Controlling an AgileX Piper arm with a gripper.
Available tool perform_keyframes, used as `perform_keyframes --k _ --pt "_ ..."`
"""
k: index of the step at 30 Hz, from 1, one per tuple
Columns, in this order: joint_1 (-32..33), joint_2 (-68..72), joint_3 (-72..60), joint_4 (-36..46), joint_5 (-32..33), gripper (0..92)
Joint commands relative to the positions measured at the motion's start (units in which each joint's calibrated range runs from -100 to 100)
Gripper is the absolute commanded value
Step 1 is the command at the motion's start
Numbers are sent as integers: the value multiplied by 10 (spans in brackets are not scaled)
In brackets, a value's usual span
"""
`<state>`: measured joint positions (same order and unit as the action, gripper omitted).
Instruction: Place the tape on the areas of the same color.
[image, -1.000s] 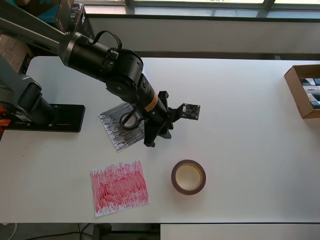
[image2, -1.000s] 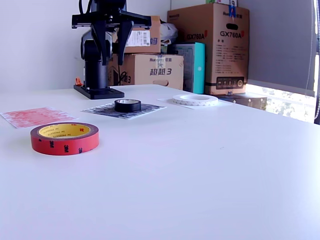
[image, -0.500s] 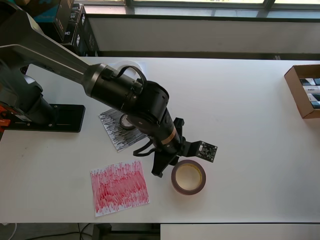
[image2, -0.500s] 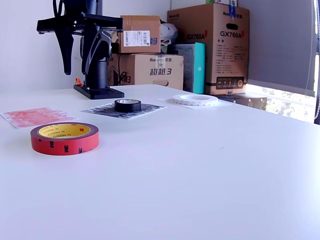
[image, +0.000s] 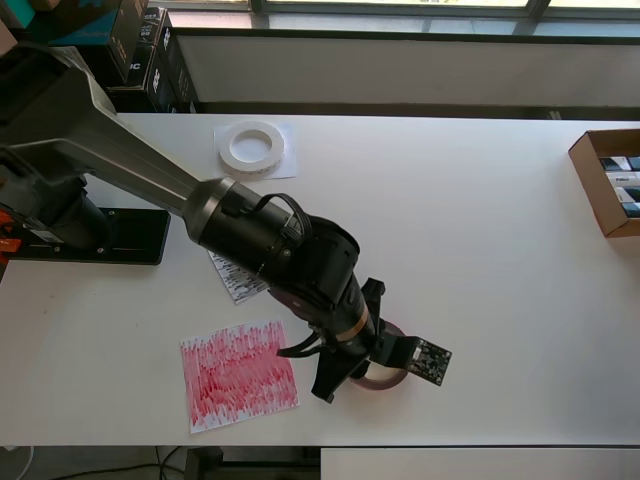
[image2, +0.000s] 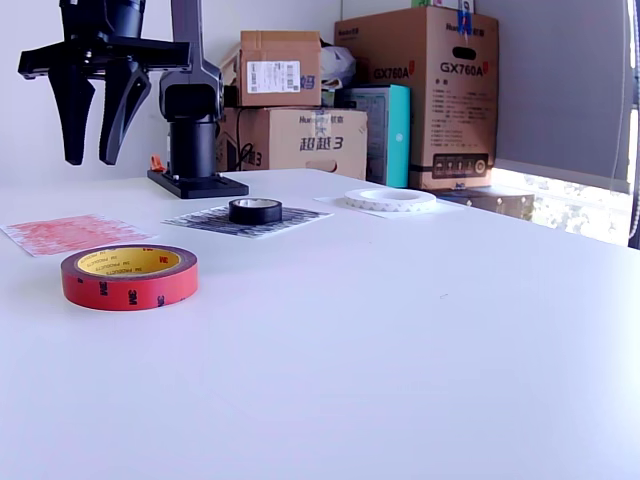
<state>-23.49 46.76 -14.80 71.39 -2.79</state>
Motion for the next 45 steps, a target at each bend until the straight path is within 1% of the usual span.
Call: perform_keyframes --k 1,6,18,24,45 --pt "-6 34 -53 -6 -2 337" --pt "-20 73 -86 -6 -6 337" --pt "-15 108 -81 -6 -8 337" --pt "-9 125 -79 -10 -38 337" --pt "-8 128 -77 -13 -38 340"
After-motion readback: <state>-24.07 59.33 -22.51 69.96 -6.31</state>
